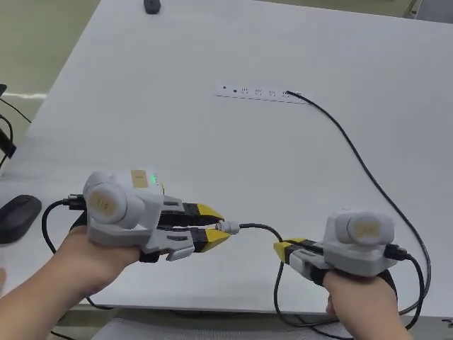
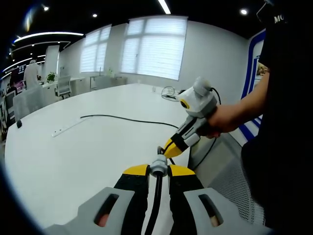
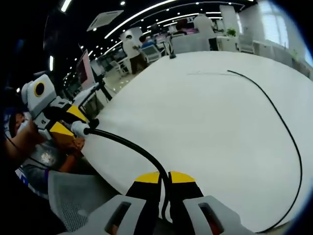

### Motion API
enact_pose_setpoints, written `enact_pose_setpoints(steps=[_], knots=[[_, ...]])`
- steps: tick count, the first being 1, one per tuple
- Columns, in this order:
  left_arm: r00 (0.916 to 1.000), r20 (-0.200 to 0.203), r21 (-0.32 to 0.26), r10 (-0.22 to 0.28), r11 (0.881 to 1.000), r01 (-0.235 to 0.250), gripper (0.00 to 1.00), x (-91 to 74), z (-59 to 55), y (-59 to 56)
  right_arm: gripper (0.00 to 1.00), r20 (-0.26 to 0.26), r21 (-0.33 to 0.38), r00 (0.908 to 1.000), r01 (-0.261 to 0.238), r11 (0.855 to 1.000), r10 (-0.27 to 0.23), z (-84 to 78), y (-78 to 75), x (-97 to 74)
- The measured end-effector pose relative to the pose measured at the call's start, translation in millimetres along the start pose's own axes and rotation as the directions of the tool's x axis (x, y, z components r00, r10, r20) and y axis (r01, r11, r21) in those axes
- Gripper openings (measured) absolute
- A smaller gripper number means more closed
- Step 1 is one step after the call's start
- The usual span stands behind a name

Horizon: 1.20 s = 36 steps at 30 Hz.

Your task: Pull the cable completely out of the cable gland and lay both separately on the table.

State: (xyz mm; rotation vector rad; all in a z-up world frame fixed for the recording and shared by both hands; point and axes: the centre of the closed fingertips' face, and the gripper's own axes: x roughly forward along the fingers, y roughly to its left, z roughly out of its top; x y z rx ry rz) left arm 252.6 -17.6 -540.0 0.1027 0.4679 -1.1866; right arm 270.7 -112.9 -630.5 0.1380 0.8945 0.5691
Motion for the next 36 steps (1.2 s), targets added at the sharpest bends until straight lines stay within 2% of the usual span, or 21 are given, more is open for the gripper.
enact_pose_setpoints(steps=[2,6,8,13,17,18,22,24,26,27,28,29,30,33,35,36], knots=[[1.0000,0.000,-0.003,0.000,1.000,0.000,0.15,-0.1,-0.1,0.0,0.00,-0.003,0.035,1.0000,0.000,0.999,0.001,-2.7,-1.5,0.3],[1.0000,-0.004,0.000,-0.004,1.000,0.004,0.15,0.9,-0.7,-0.7,0.01,0.002,0.163,0.9998,-0.020,0.986,0.020,-8.3,-2.0,3.1],[1.0000,0.000,-0.002,-0.008,1.000,0.008,0.15,1.4,1.0,-1.5,0.01,0.008,0.153,0.9998,-0.019,0.988,0.018,-7.9,-2.2,2.7],[1.0000,0.004,-0.006,-0.008,1.000,0.008,0.15,0.4,2.5,-0.5,0.01,0.014,0.066,0.9994,-0.034,0.997,0.033,-6.4,3.0,0.5],[1.0000,0.003,-0.008,-0.009,1.000,0.009,0.15,-0.2,1.6,0.4,0.02,0.000,-0.024,0.9990,-0.045,0.999,0.045,-6.6,7.1,-1.3],[1.0000,0.002,-0.006,-0.008,1.000,0.008,0.15,-0.1,1.5,0.2,0.04,-0.006,-0.076,0.9993,-0.038,0.996,0.038,-5.6,8.6,-3.1],[1.0000,0.001,-0.009,-0.010,1.000,0.010,0.15,0.7,1.6,-1.1,0.15,0.015,-0.188,0.9985,-0.048,0.981,0.052,5.9,23.6,-9.8],[0.9999,0.000,-0.009,-0.014,1.000,0.014,0.15,1.2,1.6,-2.2,0.17,0.018,-0.270,0.9980,-0.053,0.961,0.060,12.3,34.7,-14.5],[0.9999,-0.004,-0.007,-0.015,1.000,0.015,0.15,1.8,1.2,-2.9,0.17,0.026,-0.374,0.9974,-0.053,0.926,0.067,21.0,47.0,-19.2],[0.9999,-0.005,-0.008,-0.016,1.000,0.016,0.15,1.6,0.9,-2.9,0.17,0.043,-0.432,0.9959,-0.054,0.900,0.080,29.3,56.6,-22.3],[0.9999,-0.004,-0.008,-0.016,1.000,0.016,0.15,1.6,0.8,-3.1,0.17,0.045,-0.460,0.9949,-0.059,0.886,0.090,33.0,62.8,-23.6],[0.9999,-0.004,-0.007,-0.016,1.000,0.016,0.15,1.4,0.8,-3.3,0.17,0.037,-0.508,0.9944,-0.067,0.859,0.100,37.2,70.6,-24.4],[0.9999,-0.004,-0.009,-0.015,1.000,0.015,0.15,1.3,0.8,-3.0,0.17,0.032,-0.543,0.9949,-0.064,0.838,0.096,39.5,74.3,-24.4],[0.9999,-0.005,-0.010,-0.014,1.000,0.014,0.15,0.9,1.0,-2.8,0.15,0.007,-0.646,0.9968,-0.056,0.762,0.080,43.1,83.0,-21.9],[0.9999,-0.008,-0.008,-0.014,1.000,0.014,0.15,0.8,0.8,-2.8,0.12,-0.006,-0.722,0.9979,-0.049,0.690,0.064,45.4,89.6,-18.4],[0.9999,-0.009,-0.006,-0.013,1.000,0.013,0.15,0.8,0.6,-2.5,0.12,-0.014,-0.735,0.9979,-0.052,0.676,0.063,45.0,91.6,-17.0]])
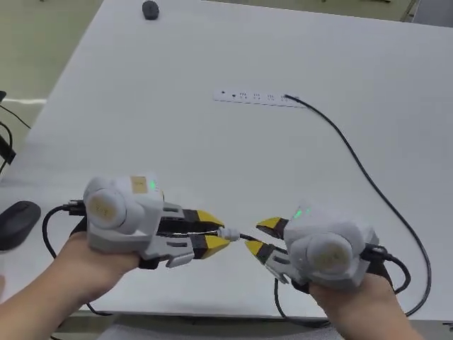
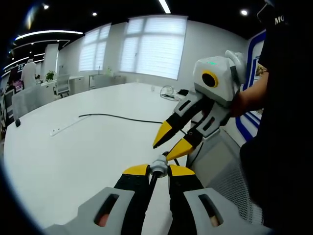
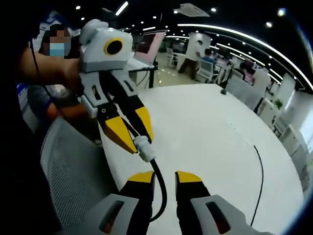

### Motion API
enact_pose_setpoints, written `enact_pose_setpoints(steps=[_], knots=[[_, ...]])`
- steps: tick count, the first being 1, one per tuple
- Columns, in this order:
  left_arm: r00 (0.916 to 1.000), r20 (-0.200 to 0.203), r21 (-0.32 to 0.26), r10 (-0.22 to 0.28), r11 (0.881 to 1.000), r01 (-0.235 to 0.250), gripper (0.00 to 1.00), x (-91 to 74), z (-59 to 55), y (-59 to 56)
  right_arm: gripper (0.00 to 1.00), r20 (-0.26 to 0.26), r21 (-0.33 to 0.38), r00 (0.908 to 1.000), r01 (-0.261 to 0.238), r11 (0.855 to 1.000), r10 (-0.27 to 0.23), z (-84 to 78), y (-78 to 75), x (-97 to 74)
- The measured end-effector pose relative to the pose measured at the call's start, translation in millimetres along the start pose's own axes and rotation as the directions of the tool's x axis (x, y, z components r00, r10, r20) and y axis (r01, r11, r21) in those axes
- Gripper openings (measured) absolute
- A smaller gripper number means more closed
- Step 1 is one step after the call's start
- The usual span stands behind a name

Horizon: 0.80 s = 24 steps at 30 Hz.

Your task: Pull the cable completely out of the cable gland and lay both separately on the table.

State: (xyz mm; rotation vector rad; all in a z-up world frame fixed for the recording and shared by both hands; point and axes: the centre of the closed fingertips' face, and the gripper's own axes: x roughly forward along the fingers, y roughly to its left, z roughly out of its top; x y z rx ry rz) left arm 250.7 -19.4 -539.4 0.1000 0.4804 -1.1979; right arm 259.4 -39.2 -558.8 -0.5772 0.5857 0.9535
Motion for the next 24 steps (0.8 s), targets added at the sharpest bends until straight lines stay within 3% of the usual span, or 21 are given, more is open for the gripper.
enact_pose_setpoints(steps=[7,14,20,24], knots=[[1.0000,0.000,-0.004,0.002,1.000,-0.002,0.15,-0.3,-0.5,-0.4,0.07,-0.022,-0.113,0.9994,-0.031,0.993,0.028,6.1,10.6,6.4],[1.0000,-0.001,0.005,0.006,1.000,-0.006,0.15,1.1,-0.2,0.3,0.01,-0.027,-0.197,0.9994,-0.029,0.980,0.024,4.4,10.2,9.8],[0.9999,0.010,-0.003,0.007,1.000,-0.007,0.15,2.2,2.1,1.6,0.00,-0.020,-0.166,0.9997,-0.016,0.986,0.013,2.8,4.3,8.3],[0.9999,0.013,0.004,0.009,1.000,-0.009,0.15,1.8,4.5,2.8,0.00,-0.021,-0.090,0.9998,-0.005,0.996,0.003,-2.8,-1.7,6.6]])
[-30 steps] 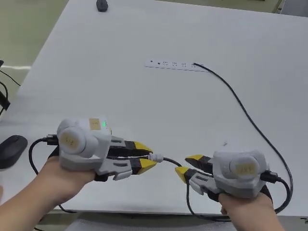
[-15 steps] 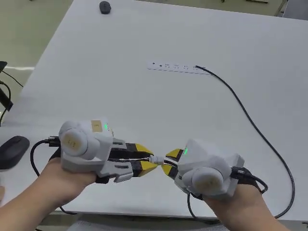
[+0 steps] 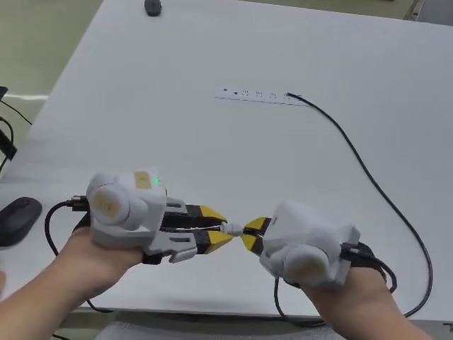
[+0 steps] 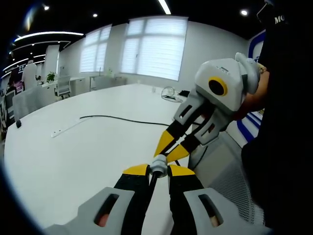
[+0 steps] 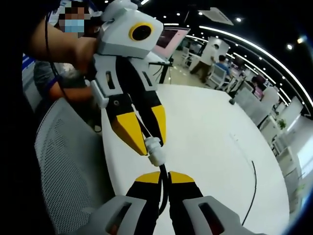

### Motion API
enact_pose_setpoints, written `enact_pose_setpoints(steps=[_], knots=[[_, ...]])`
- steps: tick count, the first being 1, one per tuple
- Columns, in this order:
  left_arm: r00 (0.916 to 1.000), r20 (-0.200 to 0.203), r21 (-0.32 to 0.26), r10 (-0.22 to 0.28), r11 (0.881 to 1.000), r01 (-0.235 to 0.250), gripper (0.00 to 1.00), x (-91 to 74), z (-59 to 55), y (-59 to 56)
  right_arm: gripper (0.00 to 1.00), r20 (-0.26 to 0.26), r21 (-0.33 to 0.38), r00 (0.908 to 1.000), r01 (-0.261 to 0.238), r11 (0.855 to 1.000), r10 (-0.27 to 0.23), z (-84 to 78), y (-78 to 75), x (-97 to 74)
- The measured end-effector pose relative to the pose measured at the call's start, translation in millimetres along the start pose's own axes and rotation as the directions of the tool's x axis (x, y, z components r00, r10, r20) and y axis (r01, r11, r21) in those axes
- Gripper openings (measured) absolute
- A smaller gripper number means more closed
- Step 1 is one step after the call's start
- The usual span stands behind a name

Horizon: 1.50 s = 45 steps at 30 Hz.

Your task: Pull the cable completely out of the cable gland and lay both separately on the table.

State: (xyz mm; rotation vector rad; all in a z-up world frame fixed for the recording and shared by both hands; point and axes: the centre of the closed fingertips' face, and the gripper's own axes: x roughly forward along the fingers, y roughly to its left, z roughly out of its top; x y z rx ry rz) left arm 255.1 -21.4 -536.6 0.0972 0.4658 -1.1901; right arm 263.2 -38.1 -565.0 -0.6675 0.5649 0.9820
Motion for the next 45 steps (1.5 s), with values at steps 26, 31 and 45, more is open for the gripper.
enact_pose_setpoints(steps=[26,31,45], knots=[[1.0000,-0.008,0.010,0.000,1.000,0.000,0.15,-0.5,-0.4,-2.8,0.00,-0.011,0.678,0.9993,0.033,0.734,-0.035,-79.6,-14.9,-5.7],[1.0000,-0.007,0.011,-0.001,1.000,0.001,0.15,0.3,-0.3,-3.2,0.00,-0.029,0.795,0.9990,0.044,0.605,-0.035,-99.4,-11.3,-6.1],[0.9999,-0.013,0.007,-0.010,1.000,0.010,0.15,3.4,-1.2,-7.7,0.01,-0.028,0.900,0.9996,0.024,0.435,0.003,-117.1,3.7,-0.3]])
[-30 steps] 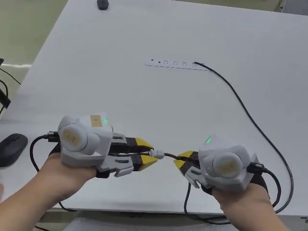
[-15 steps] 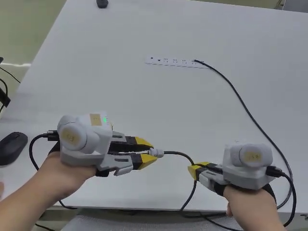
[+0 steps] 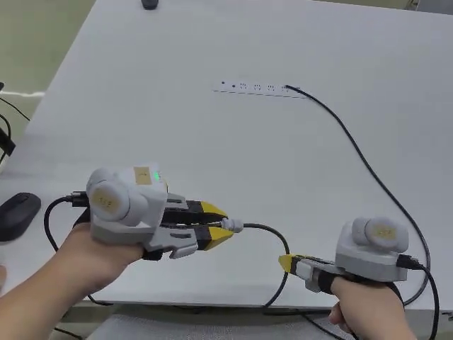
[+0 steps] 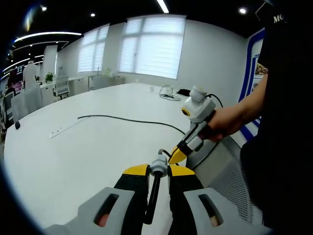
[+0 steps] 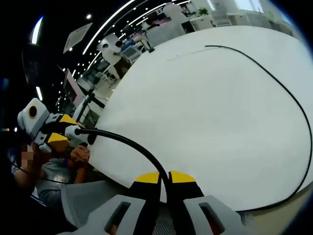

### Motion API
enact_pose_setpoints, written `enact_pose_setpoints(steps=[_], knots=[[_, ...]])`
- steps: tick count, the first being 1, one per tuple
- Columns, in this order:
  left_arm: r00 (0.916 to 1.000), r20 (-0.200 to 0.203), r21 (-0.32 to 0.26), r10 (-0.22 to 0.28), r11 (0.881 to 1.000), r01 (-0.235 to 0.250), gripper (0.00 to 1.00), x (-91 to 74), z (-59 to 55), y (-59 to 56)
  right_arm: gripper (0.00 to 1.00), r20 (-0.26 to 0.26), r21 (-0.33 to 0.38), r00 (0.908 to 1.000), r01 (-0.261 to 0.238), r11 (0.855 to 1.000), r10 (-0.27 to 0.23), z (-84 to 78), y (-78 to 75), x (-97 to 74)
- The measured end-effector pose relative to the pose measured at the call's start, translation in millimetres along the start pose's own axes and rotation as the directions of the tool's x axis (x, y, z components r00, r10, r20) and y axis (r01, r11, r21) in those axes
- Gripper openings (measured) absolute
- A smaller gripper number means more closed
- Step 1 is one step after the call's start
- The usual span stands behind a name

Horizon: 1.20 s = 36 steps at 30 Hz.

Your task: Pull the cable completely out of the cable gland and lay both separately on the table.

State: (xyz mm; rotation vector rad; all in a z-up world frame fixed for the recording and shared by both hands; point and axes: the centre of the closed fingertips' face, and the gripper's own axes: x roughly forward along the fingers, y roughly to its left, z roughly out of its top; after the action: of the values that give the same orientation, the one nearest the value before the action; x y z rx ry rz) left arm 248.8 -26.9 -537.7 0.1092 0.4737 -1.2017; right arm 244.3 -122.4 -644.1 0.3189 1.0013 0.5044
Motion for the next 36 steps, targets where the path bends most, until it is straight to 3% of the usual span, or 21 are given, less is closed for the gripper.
enact_pose_setpoints(steps=[5,7,10,12,14,16,18,19,20,21,24,25,28,31,36], knots=[[1.0000,0.003,-0.007,0.005,1.000,-0.005,0.15,-1.0,0.6,2.8,0.01,-0.006,-0.049,0.9999,-0.014,0.999,0.013,0.3,3.3,-0.6],[1.0000,0.003,-0.011,0.005,1.000,-0.005,0.15,-0.8,0.8,3.1,0.01,-0.013,-0.109,0.9997,-0.021,0.994,0.019,1.1,6.7,-3.8],[0.9999,0.000,-0.007,0.011,1.000,-0.011,0.15,1.0,0.7,3.7,0.07,0.013,-0.138,0.9991,-0.038,0.990,0.040,8.4,13.3,-10.4],[0.9998,0.009,-0.020,0.017,1.000,-0.016,0.15,1.1,2.5,6.0,0.11,0.028,-0.227,0.9996,0.004,0.974,0.003,18.5,11.0,-19.2],[0.9998,0.010,-0.020,0.019,1.000,-0.019,0.15,1.0,3.6,7.1,0.14,0.105,-0.300,0.9923,-0.032,0.953,0.066,41.1,31.2,-29.6],[0.9998,0.001,-0.016,0.018,1.000,-0.018,0.15,1.6,2.7,7.3,0.17,0.104,-0.406,0.9891,-0.053,0.913,0.104,51.8,51.0,-37.0],[0.9999,-0.006,-0.010,0.014,1.000,-0.014,0.15,2.8,1.5,6.9,0.20,0.071,-0.527,0.9908,-0.061,0.847,0.116,56.4,68.3,-37.1],[0.9999,-0.007,-0.010,0.013,1.000,-0.014,0.15,3.1,1.3,6.8,0.20,0.064,-0.582,0.9919,-0.052,0.811,0.110,58.3,73.5,-36.4],[0.9999,-0.007,-0.011,0.012,1.000,-0.012,0.15,3.6,1.2,6.4,0.20,0.054,-0.645,0.9930,-0.046,0.763,0.105,59.7,80.6,-32.7],[0.9999,-0.006,-0.011,0.012,1.000,-0.012,0.15,3.9,1.5,6.1,0.19,0.038,-0.676,0.9939,-0.051,0.735,0.103,58.3,85.1,-30.2],[0.9999,-0.007,-0.008,0.010,1.000,-0.010,0.15,4.9,2.3,4.7,0.18,-0.008,-0.791,0.9967,-0.056,0.609,0.080,51.7,94.6,-18.7],[0.9999,-0.007,-0.008,0.010,1.000,-0.010,0.15,4.7,2.5,4.6,0.17,-0.024,-0.814,0.9970,-0.062,0.578,0.074,48.6,96.1,-16.5],[0.9999,-0.009,-0.010,0.010,1.000,-0.010,0.15,4.6,2.5,4.5,0.13,-0.029,-0.853,0.9982,-0.052,0.519,0.053,45.5,97.4,-12.2],[0.9999,-0.010,-0.011,0.009,1.000,-0.009,0.15,4.4,2.8,4.1,0.10,-0.026,-0.859,0.9975,-0.056,0.509,0.065,44.9,101.0,-10.3],[1.0000,-0.007,-0.017,0.005,1.000,-0.005,0.15,5.2,3.2,1.0,0.01,-0.017,-0.880,0.9970,-0.051,0.473,0.076,47.2,104.0,-8.0]])
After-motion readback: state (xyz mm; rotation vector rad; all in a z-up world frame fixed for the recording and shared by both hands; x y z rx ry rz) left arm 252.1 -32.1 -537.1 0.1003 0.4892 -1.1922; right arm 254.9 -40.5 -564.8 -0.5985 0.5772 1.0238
